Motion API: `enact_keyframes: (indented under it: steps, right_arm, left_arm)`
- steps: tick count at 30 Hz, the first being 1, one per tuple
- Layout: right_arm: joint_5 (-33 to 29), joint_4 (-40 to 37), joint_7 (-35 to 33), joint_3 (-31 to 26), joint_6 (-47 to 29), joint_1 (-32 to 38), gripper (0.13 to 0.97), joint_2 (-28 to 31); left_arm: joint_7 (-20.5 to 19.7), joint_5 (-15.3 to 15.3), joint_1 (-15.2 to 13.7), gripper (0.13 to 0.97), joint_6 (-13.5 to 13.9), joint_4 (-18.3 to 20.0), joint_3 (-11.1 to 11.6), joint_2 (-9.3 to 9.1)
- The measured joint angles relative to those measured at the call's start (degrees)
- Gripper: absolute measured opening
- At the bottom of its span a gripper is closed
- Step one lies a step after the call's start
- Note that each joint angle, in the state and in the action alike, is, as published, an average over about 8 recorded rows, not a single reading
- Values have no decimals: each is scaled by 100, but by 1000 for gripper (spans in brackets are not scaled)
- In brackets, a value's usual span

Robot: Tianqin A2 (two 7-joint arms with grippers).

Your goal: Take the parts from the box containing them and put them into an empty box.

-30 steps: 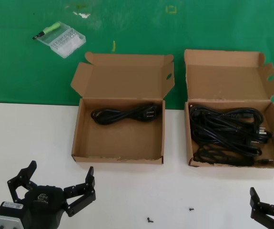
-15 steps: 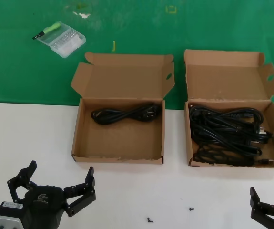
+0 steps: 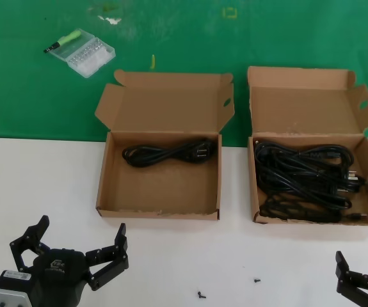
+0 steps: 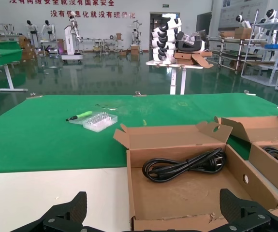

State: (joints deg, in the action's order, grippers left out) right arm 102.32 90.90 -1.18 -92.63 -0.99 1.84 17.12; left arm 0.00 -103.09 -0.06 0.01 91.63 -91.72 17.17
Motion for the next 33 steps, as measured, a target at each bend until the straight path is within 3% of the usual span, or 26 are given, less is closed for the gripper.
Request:
enact_keyframes:
  steps: [33]
  right_arm:
    - [0,0,0,0,0,0,966,0]
  left_arm:
    - [0,0,0,966,0,0,0,0]
